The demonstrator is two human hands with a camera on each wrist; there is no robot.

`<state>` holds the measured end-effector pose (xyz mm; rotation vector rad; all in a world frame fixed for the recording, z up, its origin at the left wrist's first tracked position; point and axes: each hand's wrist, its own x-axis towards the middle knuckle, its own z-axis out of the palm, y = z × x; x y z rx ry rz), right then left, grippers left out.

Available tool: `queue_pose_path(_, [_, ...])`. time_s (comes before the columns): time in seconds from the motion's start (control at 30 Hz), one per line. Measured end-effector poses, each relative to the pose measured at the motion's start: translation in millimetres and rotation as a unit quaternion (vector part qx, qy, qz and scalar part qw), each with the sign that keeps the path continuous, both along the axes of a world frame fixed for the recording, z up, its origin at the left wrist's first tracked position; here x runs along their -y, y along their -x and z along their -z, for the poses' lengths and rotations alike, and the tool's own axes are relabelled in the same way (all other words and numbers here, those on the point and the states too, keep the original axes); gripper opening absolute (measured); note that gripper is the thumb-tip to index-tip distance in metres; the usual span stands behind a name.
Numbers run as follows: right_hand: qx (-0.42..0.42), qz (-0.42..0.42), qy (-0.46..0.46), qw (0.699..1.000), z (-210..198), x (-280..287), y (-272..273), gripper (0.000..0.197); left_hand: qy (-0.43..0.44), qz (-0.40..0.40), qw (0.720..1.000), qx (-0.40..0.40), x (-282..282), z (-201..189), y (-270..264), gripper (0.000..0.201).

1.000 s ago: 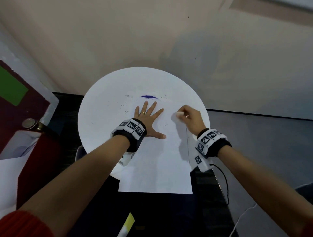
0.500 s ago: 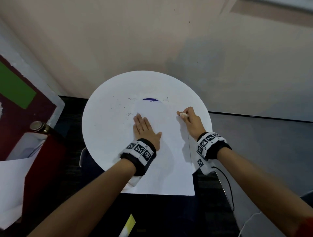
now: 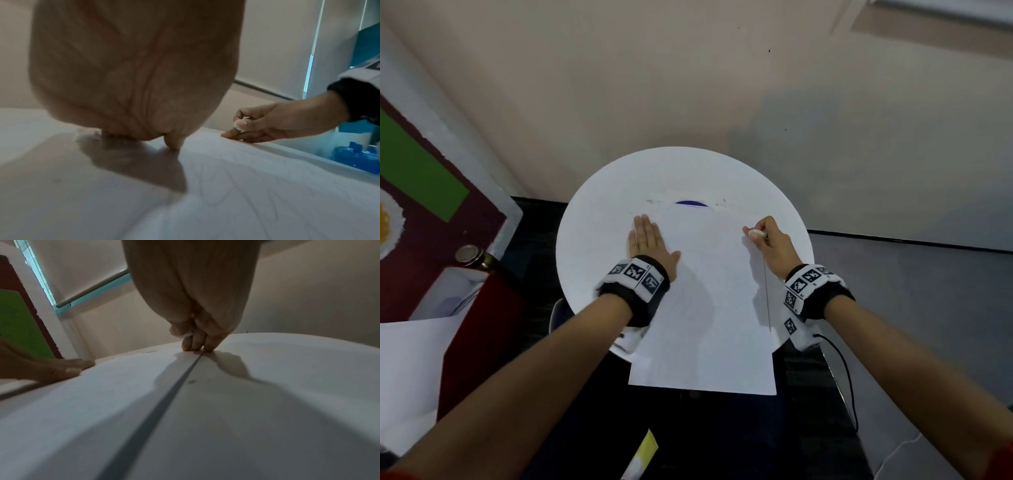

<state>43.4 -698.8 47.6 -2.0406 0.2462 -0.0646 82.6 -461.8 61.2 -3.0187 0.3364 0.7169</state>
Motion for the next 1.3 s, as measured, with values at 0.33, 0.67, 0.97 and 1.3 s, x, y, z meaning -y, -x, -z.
queue_pose_path(0.33, [0.007,-0.185,0.157,0.97,-27,-65,-9,0.011,0.043,0.243,0.968,-0.041,-4,10,-12,0.12])
queue_pose_path(0.67, [-0.013,-0.262,0.22,0.94,-25,-87,11,0.006,0.045,0.264,0.963,-0.021,-11,13,-12,0.124])
queue_pose_path(0.97, [-0.014,-0.225,0.19,0.956,-19,-97,26,0.01,0.049,0.256,0.965,-0.005,-12,13,-9,0.129])
queue_pose_path(1.3, [-0.018,-0.241,0.196,0.95,-20,-98,16,0.007,0.051,0.253,0.966,-0.001,-11,11,-8,0.131])
